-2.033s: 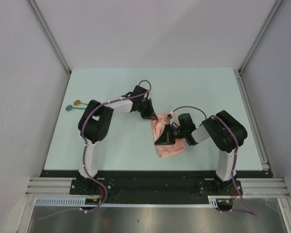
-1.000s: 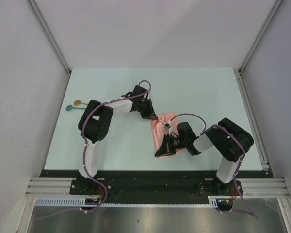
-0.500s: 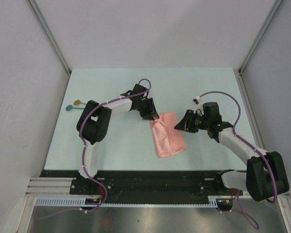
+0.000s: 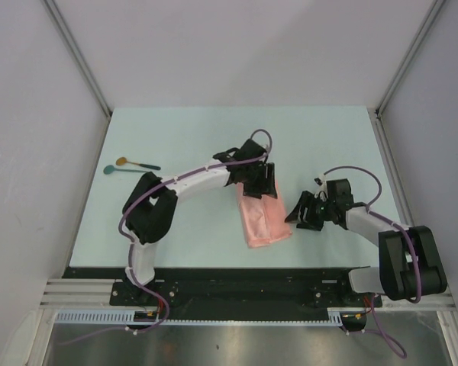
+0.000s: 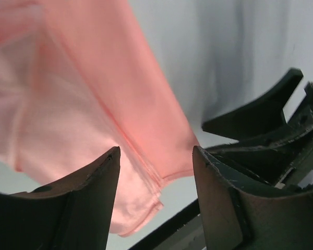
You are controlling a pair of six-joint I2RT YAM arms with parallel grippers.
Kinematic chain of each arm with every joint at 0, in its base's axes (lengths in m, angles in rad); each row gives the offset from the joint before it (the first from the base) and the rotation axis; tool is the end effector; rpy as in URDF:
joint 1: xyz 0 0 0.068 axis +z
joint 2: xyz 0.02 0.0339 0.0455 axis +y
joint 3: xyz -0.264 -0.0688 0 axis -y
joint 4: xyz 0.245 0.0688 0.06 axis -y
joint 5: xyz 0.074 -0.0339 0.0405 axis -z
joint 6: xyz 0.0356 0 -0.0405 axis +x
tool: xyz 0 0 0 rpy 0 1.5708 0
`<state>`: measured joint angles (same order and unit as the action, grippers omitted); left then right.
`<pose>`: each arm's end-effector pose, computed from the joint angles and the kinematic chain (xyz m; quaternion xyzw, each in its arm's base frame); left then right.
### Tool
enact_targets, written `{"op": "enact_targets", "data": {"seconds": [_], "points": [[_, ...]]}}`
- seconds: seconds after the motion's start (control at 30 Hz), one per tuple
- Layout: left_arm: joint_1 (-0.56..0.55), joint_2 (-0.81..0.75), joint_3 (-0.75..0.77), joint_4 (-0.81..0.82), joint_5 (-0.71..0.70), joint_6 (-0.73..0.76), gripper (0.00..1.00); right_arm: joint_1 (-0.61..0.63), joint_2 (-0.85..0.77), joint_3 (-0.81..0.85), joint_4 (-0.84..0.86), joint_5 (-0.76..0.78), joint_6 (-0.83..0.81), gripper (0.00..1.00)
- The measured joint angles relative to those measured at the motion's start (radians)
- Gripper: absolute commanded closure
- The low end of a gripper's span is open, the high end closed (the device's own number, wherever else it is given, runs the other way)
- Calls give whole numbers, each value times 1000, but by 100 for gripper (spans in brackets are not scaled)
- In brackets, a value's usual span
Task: Fold the napkin into a case and place the utensils inside
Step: Pick up the 2/3-rectangle-folded napkin at the center of the board.
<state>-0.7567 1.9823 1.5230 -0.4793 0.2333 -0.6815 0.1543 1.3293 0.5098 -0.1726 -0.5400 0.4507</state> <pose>0.3114 -0.3053 0.2130 0.0716 0.9420 -0.2866 0.1594 0.2196 0.0527 0.1442 0.0611 0.9248 0.3260 0.1863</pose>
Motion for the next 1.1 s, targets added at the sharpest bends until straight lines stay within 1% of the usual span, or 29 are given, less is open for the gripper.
{"op": "enact_targets", "data": {"seconds": [0.03,0.07,0.1,0.17,0.33,0.47,0.53,0.57,0.7,0.77,0.8,0.87,0.93,1.0,1.03,1.07,1.1], "points": [[-24,8,13,-17,-3,-1,36,1,0,-7,16,-7,1,41],[-47,22,36,-32,-4,-2,35,3,0,-16,34,-15,3,46],[-63,42,68,-48,-4,-3,34,6,0,-26,53,-22,8,48],[-79,87,130,-72,-6,-10,31,18,0,-44,87,-32,18,54],[-78,159,215,-132,-34,-45,30,58,4,-86,156,-56,35,64],[-72,225,305,-213,-48,-72,30,69,10,-97,190,-63,37,76],[-72,258,348,-247,-50,-87,30,71,10,-97,206,-63,35,80],[-72,269,360,-257,-50,-94,30,73,10,-97,210,-63,34,85],[-72,276,364,-301,-48,-107,32,91,7,-88,207,-58,30,91],[-72,276,364,-307,-45,-102,31,102,7,-75,202,-54,31,94],[-72,271,347,-285,-46,-97,31,107,7,-66,200,-51,37,95],[-72,216,244,-216,-52,-84,33,114,7,-53,202,-50,51,97],[-72,119,94,-148,-79,-64,37,119,7,-49,206,-49,71,96],[-74,17,-29,-103,-107,-35,39,122,7,-49,205,-47,97,96],[-77,-47,-92,-71,-133,-11,39,122,7,-49,205,-44,107,96],[-82,-85,-122,-49,-148,5,38,124,7,-49,204,-43,117,96],[-90,-138,-169,6,-168,32,37,126,7,-49,203,-41,128,95]]}}
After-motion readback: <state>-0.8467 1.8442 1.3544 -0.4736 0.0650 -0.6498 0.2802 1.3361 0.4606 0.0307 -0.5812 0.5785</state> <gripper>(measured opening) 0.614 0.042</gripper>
